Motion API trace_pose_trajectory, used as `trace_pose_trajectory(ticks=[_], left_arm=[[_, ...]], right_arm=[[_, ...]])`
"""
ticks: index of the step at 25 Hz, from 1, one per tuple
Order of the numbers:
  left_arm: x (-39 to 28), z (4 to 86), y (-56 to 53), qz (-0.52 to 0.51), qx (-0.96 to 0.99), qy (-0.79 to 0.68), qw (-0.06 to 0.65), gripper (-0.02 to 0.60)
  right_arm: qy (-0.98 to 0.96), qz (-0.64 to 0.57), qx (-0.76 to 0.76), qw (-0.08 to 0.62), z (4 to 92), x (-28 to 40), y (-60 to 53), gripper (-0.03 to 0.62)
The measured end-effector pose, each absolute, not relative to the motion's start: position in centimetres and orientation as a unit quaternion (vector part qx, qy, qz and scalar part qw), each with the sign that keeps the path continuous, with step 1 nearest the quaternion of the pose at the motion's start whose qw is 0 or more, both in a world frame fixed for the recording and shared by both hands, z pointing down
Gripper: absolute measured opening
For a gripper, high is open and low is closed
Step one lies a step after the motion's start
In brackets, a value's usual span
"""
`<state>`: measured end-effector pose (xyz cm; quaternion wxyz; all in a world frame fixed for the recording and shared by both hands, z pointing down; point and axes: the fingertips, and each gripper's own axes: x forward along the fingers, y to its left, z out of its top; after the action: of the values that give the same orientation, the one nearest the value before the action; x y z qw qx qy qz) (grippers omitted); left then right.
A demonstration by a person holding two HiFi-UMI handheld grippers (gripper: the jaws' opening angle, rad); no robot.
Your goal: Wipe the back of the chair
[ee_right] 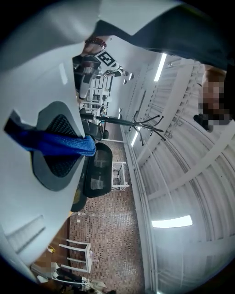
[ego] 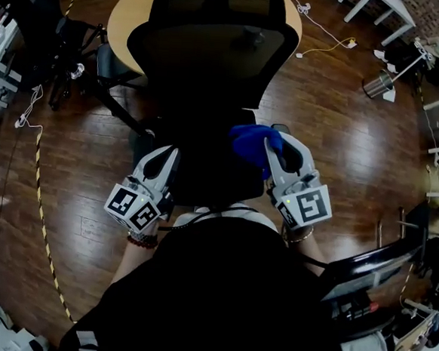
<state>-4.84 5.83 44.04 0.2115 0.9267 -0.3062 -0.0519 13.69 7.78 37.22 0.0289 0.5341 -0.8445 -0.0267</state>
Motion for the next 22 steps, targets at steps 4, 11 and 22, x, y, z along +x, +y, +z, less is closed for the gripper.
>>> trace_pose_trajectory(ticks=[4,11,22], left_arm=[[-3.6,42.9,6.7,-0.053,0.933,-0.301,0.190,0.006],[-0.1,42.3,8.8,-0.053,0.939,-0.287,0.179,0.006],[1.0,42.5,9.0,-0.040,0.945,-0.268,0.184,0.006]], right_arm=[[-0.849,-0.027,0.528,0.025,36.8,13.3,8.3,0.043],[-0.841,-0.042,0.539,0.017,36.5,16.7,10.7,0.041],[-0.832,-0.069,0.551,0.015,36.0,19.3,11.9,0.041]])
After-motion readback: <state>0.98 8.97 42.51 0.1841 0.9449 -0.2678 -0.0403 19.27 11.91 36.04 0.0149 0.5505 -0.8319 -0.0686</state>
